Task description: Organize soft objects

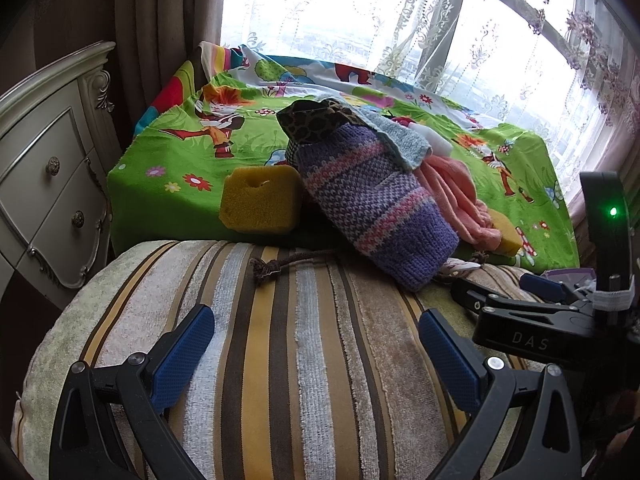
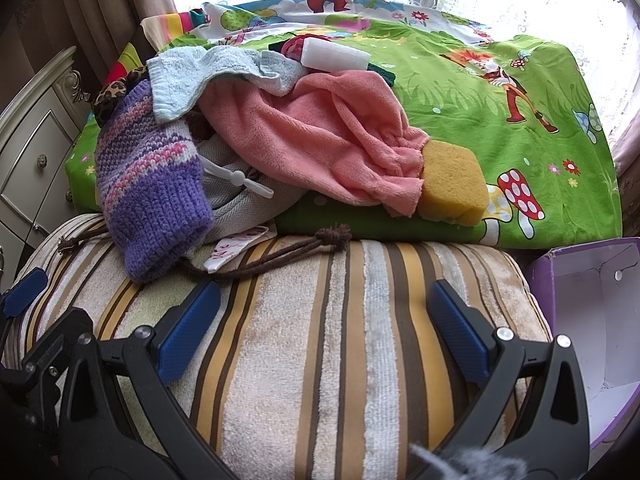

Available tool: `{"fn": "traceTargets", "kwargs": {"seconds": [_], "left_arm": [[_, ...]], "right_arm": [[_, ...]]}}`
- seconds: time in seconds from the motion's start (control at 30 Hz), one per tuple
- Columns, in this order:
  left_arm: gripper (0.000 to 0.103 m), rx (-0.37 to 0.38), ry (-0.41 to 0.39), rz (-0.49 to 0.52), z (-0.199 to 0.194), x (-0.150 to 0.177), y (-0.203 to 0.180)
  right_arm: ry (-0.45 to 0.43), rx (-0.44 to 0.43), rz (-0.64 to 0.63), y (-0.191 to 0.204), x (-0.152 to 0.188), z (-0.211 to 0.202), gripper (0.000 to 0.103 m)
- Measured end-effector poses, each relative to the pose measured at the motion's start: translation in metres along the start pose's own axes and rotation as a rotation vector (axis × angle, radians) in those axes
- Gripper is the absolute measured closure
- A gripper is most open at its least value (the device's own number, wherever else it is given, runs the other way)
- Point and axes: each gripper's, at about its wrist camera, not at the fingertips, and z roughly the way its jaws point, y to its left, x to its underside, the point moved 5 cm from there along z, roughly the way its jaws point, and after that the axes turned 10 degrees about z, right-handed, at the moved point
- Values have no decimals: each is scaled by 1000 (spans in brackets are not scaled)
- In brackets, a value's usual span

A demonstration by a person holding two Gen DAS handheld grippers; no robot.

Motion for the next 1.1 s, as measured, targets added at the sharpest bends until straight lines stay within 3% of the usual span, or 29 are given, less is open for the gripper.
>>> {"fn": "traceTargets", "kwargs": {"seconds": [0.07, 0.3, 0.47, 0.6, 0.73, 0.83, 0.9, 1.1], "left_arm": [[0, 28, -9, -26, -3, -2, 4], [0, 22, -81, -23, -21, -28, 12], [1, 31, -165, 41, -33, -70, 12], [8, 45, -191, 104, -27, -113, 12], [19, 54, -154, 189, -3, -156, 9], [23, 36, -72, 260, 27, -185, 3], [24, 84, -22, 269, 48, -202, 0], [29, 270, 156, 52, 108, -228, 1]], "right_arm": [[-2, 1, 0, 0, 1, 0, 0], [-4, 19, -6, 2, 1, 3, 0], [27, 12, -14, 1, -2, 4, 0], [72, -12, -19, -2, -7, 5, 0], [74, -75, 5, -10, -22, -6, 0], [30, -97, 1, -18, -43, -19, 0], [7, -105, -4, -23, -61, -25, 0], [-56, -152, 8, -40, -113, -26, 0]]}}
